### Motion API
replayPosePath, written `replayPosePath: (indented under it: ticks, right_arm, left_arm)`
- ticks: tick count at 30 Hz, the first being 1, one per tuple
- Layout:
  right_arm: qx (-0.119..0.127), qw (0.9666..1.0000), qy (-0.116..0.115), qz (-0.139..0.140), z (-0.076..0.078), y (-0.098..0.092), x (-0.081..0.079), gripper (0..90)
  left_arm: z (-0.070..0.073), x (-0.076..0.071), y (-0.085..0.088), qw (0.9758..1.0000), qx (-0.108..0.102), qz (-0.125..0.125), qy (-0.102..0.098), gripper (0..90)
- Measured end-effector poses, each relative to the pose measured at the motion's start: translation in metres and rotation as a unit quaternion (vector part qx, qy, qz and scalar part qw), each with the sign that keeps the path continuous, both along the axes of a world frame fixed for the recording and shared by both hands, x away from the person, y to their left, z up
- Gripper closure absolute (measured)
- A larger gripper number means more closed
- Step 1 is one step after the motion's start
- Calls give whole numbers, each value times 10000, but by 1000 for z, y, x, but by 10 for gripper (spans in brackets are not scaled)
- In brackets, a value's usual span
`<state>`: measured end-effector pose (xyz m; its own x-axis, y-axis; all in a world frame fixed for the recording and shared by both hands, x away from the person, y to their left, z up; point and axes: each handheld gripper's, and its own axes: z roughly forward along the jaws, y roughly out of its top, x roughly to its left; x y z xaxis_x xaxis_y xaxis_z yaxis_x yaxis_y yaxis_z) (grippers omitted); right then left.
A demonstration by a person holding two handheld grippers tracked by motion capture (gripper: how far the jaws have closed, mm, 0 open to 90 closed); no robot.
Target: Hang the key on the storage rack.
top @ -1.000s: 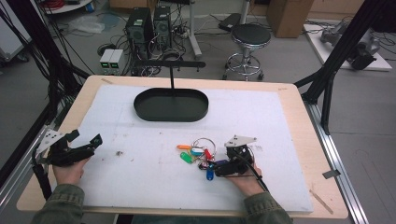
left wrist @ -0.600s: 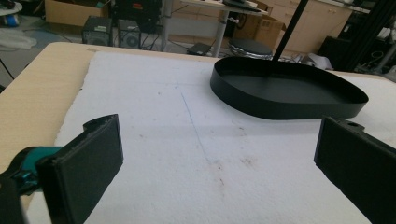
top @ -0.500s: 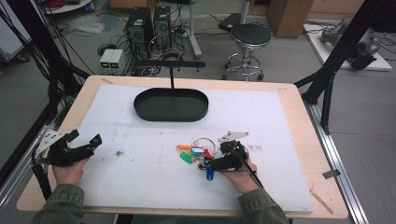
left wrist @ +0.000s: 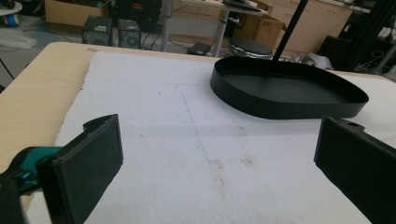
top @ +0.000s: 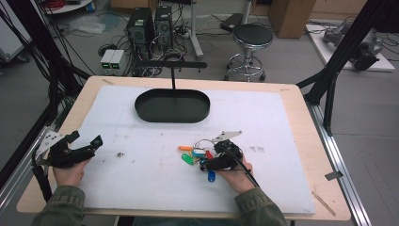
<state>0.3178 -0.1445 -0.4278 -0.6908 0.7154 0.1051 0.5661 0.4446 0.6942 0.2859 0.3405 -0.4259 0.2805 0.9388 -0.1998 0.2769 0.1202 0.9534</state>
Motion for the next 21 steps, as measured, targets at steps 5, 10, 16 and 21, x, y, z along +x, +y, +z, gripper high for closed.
replayPosePath:
  ticks: [5,10,16,21]
  right_arm:
    - [-146,9999,-15,-4,-1,5,2,325]
    - [-368,9993,-7,13,-4,10,4,429]
    - [-149,9991,403,30,-4,7,8,574]
    - [33,9983,581,-75,-4,3,11,744]
  left_arm:
    - [0,0,0,10000,-1,-2,0,17]
    - [0,0,0,10000,-6,-5,-5,17]
    - [0,0,0,10000,-2,-16,-3,17]
    - [0,1,0,10000,-6,-15,0,17]
